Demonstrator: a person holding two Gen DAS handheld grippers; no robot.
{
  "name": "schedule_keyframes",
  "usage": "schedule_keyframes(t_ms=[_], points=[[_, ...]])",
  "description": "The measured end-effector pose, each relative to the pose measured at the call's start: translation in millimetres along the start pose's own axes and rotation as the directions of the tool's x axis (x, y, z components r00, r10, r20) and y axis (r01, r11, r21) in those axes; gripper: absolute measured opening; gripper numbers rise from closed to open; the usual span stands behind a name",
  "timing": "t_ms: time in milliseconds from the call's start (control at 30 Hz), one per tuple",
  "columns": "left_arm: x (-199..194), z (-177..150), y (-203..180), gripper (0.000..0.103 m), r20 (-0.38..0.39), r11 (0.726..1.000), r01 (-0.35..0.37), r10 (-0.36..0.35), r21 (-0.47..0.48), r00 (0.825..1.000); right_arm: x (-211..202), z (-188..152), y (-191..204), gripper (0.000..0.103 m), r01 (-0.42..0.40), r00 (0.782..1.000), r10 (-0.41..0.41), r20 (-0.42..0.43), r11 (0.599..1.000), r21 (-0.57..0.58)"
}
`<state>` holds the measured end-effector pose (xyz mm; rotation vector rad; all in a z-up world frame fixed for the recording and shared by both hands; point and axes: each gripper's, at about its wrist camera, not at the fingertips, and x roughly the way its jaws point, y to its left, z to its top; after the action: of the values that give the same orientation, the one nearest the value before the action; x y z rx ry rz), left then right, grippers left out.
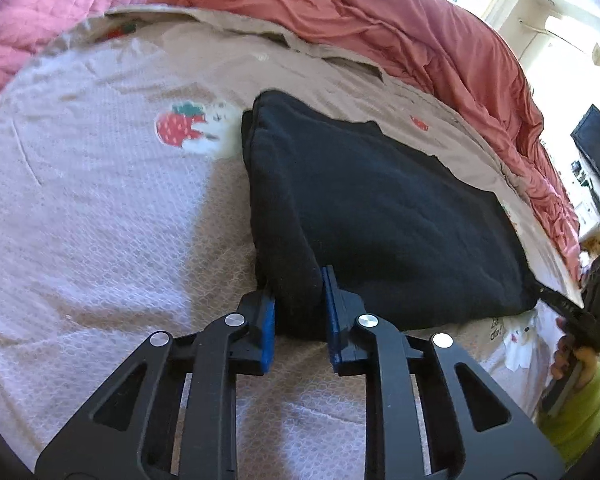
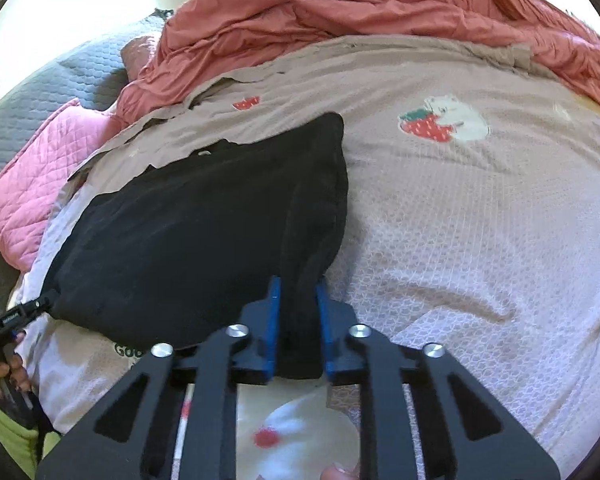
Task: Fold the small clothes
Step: 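Open both tools and release the folded sweatshirt edge, then move both tools to the sweatshirt's side edge and close on it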
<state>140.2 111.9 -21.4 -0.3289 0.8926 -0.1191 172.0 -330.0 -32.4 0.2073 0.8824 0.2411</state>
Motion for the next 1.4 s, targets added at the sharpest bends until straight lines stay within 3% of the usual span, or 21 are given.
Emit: schedule_keyframes(t_ms=[100, 200, 400, 467, 700, 967, 1400], points=[[-9.1, -0.3, 1.1, 0.012, 0.014, 1.0, 0.005, -0.005, 0.0, 1.0, -5.6, 0.7, 2.4, 0.013, 0.032, 0.999, -0.032, 0.011, 0.999, -0.033], [-3.7, -2.5, 6.8, 0.012, -0.023, 1.0, 0.0, 0.0, -0.022, 1.0, 4.3, -3.6, 1.5, 0.014, 0.08, 0.996, -0.082, -0.032, 0.995, -0.055], [0.2, -4.4, 6.5, 0.014, -0.036, 1.0, -0.014, 0.013, -0.019, 0.999, 10.9, -6.3, 1.5, 0.021, 0.127, 0.991, -0.13, -0.043, 0.99, -0.065], [-0.2, -4.5, 6.1, 0.014, -0.034, 1.0, -0.015, 0.014, -0.017, 0.999, 8.7, -4.9, 0.8, 0.029, 0.14, 0.989, -0.143, -0.038, 0.988, -0.061], [-1.7, -4.2, 4.6, 0.019, -0.028, 0.999, -0.034, 0.033, -0.009, 0.999, -1.5, -3.7, 0.6, 0.041, 0.152, 0.988, -0.153, -0.02, 0.987, -0.047], [-10.6, -4.6, 3.8, 0.022, -0.009, 0.999, -0.052, 0.052, 0.002, 0.999, -21.5, 3.9, 5.8, 0.063, 0.143, 0.989, -0.142, 0.035, 0.989, -0.034], [-25.5, -3.3, 11.0, 0.024, 0.021, 0.998, -0.058, 0.059, -0.018, 0.998, -35.5, 8.2, 61.1, 0.079, 0.067, 0.994, -0.054, 0.093, 0.988, -0.142]])
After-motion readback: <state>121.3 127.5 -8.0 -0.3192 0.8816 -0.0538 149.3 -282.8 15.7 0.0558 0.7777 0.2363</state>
